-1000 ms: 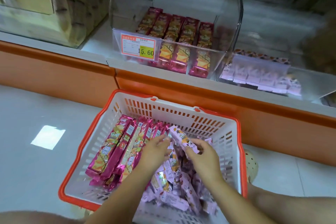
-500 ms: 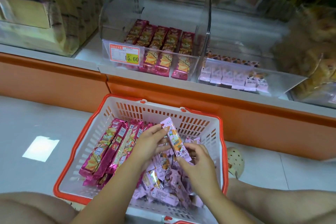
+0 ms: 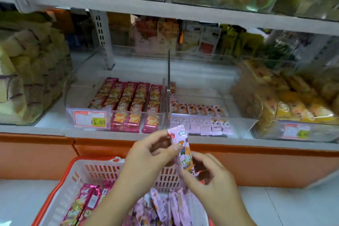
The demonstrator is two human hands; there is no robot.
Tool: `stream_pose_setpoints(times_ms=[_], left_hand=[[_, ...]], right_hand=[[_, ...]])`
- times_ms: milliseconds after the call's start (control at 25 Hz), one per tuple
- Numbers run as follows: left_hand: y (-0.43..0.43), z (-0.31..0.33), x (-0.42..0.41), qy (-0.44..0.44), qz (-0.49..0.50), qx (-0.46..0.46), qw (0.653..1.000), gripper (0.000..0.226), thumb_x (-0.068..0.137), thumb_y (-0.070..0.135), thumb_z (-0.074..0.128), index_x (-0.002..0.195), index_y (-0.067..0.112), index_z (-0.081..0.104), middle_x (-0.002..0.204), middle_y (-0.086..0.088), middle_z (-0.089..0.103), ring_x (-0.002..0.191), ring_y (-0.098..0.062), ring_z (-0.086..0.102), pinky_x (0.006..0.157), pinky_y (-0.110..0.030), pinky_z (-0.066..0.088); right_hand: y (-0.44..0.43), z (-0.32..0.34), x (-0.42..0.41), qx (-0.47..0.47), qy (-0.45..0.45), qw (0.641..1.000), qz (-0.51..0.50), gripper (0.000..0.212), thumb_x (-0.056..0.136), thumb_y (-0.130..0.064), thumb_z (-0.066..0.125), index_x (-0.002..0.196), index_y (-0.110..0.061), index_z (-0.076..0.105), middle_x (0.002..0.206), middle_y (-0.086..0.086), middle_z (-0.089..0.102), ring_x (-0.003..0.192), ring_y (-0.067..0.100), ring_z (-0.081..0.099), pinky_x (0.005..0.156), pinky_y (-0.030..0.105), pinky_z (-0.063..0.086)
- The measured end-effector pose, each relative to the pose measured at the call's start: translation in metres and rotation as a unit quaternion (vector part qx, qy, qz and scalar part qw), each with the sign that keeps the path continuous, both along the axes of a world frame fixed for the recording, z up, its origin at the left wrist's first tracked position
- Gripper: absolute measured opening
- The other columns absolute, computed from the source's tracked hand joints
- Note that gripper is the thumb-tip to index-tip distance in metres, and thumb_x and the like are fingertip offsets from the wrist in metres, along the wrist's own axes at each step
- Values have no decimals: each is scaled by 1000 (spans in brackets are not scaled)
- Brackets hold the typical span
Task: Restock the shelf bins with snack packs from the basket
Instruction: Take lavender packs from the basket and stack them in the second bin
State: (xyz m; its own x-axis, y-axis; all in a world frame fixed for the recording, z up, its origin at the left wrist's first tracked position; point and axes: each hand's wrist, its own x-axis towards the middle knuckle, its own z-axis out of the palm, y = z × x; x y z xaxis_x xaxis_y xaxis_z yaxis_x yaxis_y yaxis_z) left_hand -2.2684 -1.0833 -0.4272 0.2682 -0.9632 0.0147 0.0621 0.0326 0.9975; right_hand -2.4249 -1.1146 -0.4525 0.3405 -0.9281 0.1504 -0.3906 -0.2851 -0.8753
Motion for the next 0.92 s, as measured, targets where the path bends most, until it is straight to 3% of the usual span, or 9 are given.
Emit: stream_pose_setpoints(times_ms=[80,160,240,320,480,600,680,800,920], left_hand=[[-16,37,1,-65,6,-68,996,31,78,25,69,109,30,67,99,9,74,93,-4,68,82,-26,57],[-41,57,15,-221,68,-122,965,40,85,31,65,124,36,60,111,19,67,103,6,61,86,-11,48],[-70,64,34,-369,111,-110,916,50,89,38,59,137,34,47,129,15,57,118,-1,53,94,-13,40],[-97,57,48,-432,94,-62,895,59,91,42,56,145,31,36,143,7,48,129,-11,45,99,-22,35],[-119,34,59,-414,52,-48,908,61,90,41,57,146,29,35,146,4,45,131,-14,44,101,-26,36],[-123,29,62,-393,52,-63,916,61,89,41,58,145,31,35,146,7,43,131,-13,44,101,-26,36],[-124,30,63,-381,47,-73,921,58,90,38,58,144,32,37,142,10,47,123,-10,48,91,-22,37],[-122,31,63,-350,28,-91,932,52,91,36,58,140,33,41,128,19,50,108,6,40,86,-17,32],[-121,30,65,-342,27,-98,934,53,92,38,56,141,33,40,133,17,50,118,1,43,86,-16,30]], right_hand=[[-26,53,-14,-39,3,999,-17,27,64,-47,72,90,-39,72,85,-15,69,75,0,65,67,13,48],[-68,100,-29,-54,60,995,-54,10,73,-34,77,81,-35,71,76,-15,71,65,-5,62,57,11,45],[-119,132,-39,-63,184,975,-109,9,76,-35,75,76,-26,73,70,-7,71,66,6,65,56,23,45],[-163,139,-42,-31,300,944,-138,25,75,-37,76,72,-13,72,67,4,69,71,27,69,60,30,48],[-201,110,-25,65,453,878,-143,27,82,-31,73,87,-6,66,83,11,70,71,24,71,63,33,58],[-208,89,-13,49,569,814,-101,29,93,-28,59,108,-4,65,107,13,68,96,25,68,82,33,57],[-209,84,-8,72,585,802,-97,33,92,-26,58,115,-4,63,115,13,66,106,26,65,81,30,55],[-207,83,-1,110,608,779,-107,43,85,-32,69,118,-4,62,116,12,66,106,24,65,85,31,55],[-214,77,-1,138,606,773,-126,47,81,-33,75,116,-4,62,108,12,67,99,25,68,86,35,56]])
